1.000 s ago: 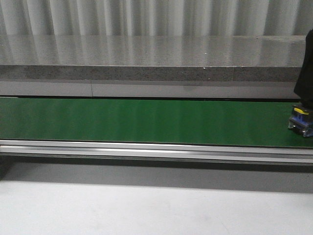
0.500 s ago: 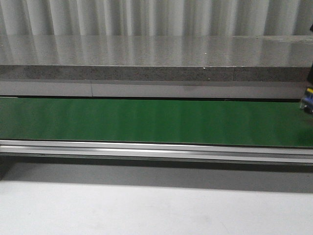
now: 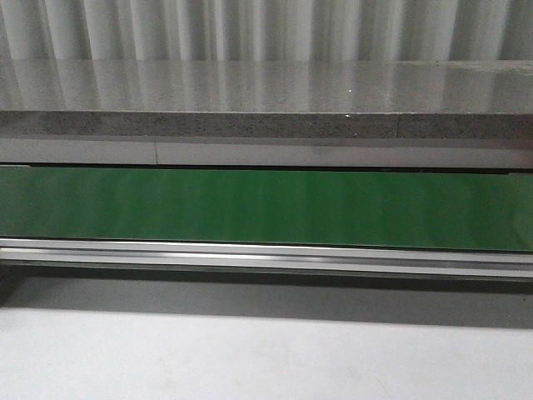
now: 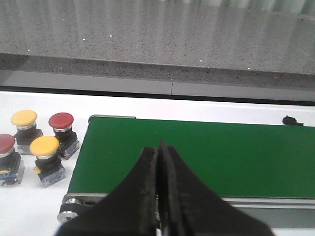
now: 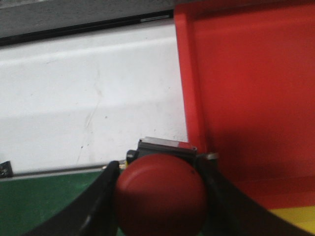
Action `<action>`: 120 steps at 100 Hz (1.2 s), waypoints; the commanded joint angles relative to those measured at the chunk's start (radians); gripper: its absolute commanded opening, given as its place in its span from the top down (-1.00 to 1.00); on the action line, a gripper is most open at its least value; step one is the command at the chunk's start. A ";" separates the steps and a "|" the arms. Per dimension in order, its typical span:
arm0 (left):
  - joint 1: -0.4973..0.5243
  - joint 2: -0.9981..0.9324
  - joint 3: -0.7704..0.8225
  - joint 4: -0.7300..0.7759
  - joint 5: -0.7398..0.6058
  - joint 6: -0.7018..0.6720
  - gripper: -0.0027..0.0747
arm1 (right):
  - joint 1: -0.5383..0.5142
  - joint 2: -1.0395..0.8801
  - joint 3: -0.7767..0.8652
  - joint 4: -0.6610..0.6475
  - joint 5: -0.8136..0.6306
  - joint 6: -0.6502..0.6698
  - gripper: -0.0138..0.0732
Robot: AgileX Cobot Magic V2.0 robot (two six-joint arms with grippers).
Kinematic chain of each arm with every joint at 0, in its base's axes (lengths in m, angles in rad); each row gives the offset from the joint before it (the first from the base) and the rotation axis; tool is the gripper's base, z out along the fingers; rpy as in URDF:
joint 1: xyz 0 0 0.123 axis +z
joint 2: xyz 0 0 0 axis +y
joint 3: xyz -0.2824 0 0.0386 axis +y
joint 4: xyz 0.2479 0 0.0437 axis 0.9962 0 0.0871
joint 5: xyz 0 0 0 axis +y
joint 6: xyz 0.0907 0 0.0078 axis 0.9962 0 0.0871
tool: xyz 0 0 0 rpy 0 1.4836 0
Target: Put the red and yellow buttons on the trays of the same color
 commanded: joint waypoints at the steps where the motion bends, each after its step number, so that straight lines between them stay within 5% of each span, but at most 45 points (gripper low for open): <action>1: -0.007 0.007 -0.029 -0.011 -0.082 -0.003 0.98 | -0.024 0.005 -0.063 0.009 -0.063 0.007 0.21; 40: -0.007 0.007 -0.029 -0.011 -0.082 -0.003 0.98 | -0.102 0.163 -0.115 0.011 -0.236 0.007 0.21; 88: -0.007 0.007 -0.029 -0.011 -0.082 -0.003 0.98 | -0.103 0.303 -0.115 0.011 -0.275 0.007 0.20; 95: -0.007 0.007 -0.029 -0.011 -0.082 -0.003 0.98 | -0.103 0.304 -0.115 0.011 -0.273 0.007 0.08; 112: -0.007 0.007 -0.029 -0.011 -0.082 -0.003 0.98 | -0.103 0.304 -0.115 0.011 -0.275 0.002 -0.61; 120: -0.007 0.007 -0.029 -0.011 -0.082 -0.003 0.98 | -0.103 0.295 -0.115 0.011 -0.265 0.002 -0.68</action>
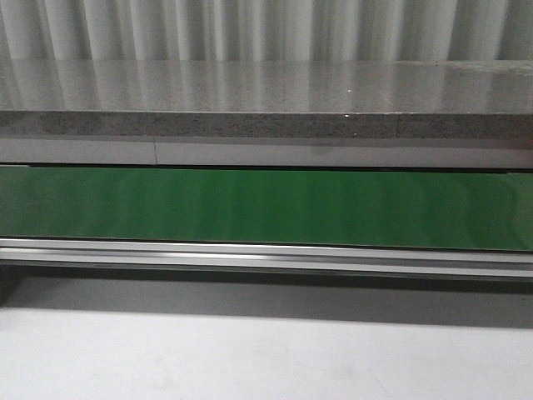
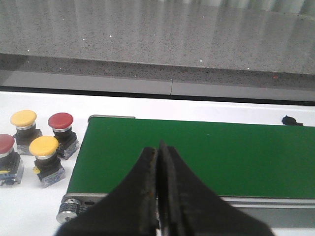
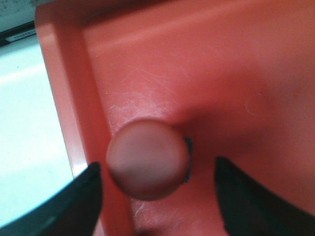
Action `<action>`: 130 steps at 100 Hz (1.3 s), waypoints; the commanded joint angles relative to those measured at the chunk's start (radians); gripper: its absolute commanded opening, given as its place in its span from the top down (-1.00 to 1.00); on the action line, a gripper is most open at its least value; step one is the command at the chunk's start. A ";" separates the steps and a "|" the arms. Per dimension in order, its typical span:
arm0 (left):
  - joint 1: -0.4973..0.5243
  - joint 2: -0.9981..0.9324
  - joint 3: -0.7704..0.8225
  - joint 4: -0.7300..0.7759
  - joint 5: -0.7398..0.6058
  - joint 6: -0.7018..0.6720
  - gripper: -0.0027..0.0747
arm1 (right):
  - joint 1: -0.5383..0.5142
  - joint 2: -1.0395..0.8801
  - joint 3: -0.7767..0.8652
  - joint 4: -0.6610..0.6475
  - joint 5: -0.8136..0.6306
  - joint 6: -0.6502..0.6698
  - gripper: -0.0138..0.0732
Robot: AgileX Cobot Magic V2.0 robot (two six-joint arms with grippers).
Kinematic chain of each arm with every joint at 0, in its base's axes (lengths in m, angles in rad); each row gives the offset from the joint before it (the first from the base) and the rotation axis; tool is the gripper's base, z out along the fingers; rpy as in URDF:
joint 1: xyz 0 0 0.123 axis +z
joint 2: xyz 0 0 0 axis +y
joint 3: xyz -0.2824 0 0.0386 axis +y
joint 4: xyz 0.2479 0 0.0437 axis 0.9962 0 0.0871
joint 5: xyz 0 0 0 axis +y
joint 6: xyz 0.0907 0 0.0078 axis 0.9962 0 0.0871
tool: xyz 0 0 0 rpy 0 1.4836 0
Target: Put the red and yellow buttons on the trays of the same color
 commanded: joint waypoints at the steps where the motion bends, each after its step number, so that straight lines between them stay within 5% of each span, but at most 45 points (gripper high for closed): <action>1: -0.007 0.007 -0.029 -0.011 -0.082 -0.003 0.98 | -0.006 -0.065 -0.035 0.013 -0.034 -0.006 -0.68; 17: -0.007 0.007 -0.029 -0.011 -0.082 -0.003 0.98 | -0.004 -0.123 -0.022 0.007 -0.026 -0.012 -0.58; 62: -0.007 0.007 -0.029 -0.011 -0.082 -0.003 0.98 | 0.166 -0.442 0.218 0.002 -0.083 -0.140 0.85; 130: -0.007 0.007 -0.029 -0.011 -0.082 -0.003 0.98 | 0.491 -1.140 0.761 0.019 -0.186 -0.141 0.83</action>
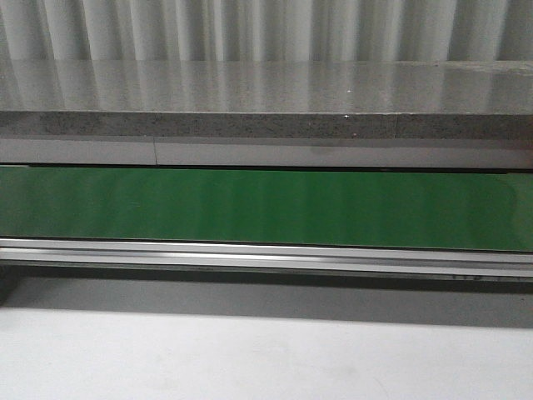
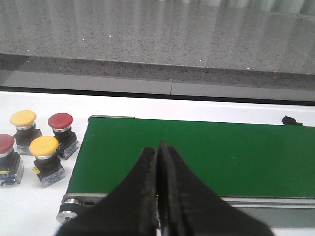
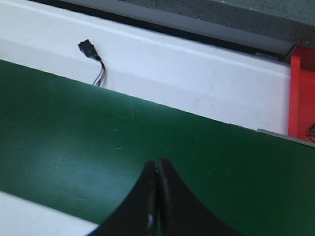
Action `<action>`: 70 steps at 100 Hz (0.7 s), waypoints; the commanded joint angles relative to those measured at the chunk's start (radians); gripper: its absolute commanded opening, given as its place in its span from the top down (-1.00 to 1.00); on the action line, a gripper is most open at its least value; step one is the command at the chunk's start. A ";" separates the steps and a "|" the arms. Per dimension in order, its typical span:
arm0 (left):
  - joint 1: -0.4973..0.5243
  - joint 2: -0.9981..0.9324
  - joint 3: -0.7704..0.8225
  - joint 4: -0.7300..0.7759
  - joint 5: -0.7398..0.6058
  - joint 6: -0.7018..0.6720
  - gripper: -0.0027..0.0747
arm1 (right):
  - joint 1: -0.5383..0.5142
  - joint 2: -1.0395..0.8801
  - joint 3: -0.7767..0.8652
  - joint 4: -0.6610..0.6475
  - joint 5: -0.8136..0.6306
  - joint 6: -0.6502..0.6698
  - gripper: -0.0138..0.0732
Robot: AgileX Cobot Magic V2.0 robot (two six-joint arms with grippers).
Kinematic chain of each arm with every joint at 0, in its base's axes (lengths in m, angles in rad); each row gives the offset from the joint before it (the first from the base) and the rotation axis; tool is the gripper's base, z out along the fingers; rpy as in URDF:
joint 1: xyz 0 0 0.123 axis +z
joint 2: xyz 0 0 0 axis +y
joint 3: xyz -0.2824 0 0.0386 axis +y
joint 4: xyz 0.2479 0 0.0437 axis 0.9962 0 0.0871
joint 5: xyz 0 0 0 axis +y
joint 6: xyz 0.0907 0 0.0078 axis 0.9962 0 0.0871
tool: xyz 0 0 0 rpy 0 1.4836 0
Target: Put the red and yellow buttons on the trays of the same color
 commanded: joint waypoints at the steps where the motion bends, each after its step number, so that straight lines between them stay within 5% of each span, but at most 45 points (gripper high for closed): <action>1: -0.007 0.007 -0.029 -0.011 -0.082 -0.003 0.98 | 0.013 -0.124 0.033 0.020 -0.078 -0.009 0.83; 41: -0.007 0.007 -0.029 -0.011 -0.091 -0.003 0.98 | 0.013 -0.585 0.240 0.074 -0.011 -0.009 0.83; 70: -0.005 0.083 -0.121 0.002 -0.004 -0.003 0.98 | 0.013 -0.665 0.249 0.075 0.060 -0.009 0.83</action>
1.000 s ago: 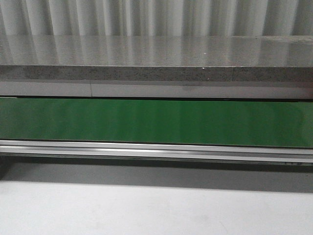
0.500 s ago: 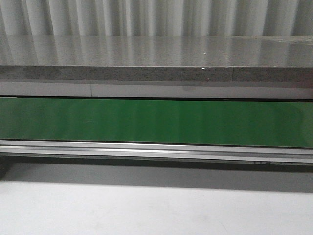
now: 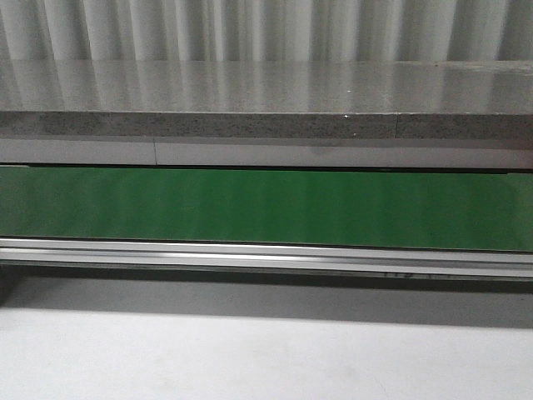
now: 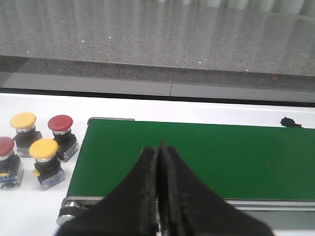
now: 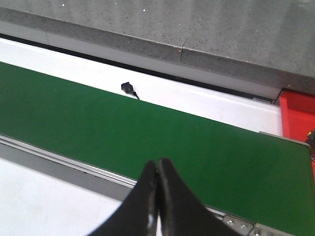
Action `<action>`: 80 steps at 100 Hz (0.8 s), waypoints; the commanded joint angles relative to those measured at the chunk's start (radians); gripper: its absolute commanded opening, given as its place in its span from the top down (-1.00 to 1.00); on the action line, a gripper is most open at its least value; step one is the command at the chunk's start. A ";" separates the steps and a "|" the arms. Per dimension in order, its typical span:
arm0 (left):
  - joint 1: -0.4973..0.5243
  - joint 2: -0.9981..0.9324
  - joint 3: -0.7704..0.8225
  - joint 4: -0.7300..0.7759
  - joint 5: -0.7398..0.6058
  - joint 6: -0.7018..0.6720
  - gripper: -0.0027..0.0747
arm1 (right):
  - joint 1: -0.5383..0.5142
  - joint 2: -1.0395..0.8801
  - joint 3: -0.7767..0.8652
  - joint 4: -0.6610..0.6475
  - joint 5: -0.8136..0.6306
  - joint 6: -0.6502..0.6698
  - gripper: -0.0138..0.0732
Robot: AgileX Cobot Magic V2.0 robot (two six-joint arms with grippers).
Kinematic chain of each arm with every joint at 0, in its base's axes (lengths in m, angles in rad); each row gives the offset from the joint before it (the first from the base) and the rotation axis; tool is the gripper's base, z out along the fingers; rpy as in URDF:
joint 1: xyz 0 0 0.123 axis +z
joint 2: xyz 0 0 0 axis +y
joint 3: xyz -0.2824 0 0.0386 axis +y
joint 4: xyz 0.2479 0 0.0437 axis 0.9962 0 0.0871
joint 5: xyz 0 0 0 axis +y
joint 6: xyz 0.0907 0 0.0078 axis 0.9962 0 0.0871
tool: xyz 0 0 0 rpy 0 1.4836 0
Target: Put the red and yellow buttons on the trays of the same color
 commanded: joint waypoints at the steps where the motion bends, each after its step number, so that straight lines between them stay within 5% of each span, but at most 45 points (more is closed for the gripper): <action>1: -0.005 0.071 -0.095 0.002 -0.009 -0.003 0.98 | 0.001 0.008 -0.022 0.018 -0.049 -0.007 0.83; 24: 0.052 0.311 -0.266 0.017 0.174 -0.051 0.85 | 0.001 0.008 -0.022 0.018 -0.049 -0.007 0.83; 51: 0.177 0.507 -0.378 0.019 0.276 -0.054 -0.41 | 0.001 0.008 -0.022 0.018 -0.049 -0.007 0.83; 80: 0.396 0.701 -0.447 0.019 0.541 -0.062 -0.45 | 0.001 0.008 -0.022 0.018 -0.049 -0.007 0.83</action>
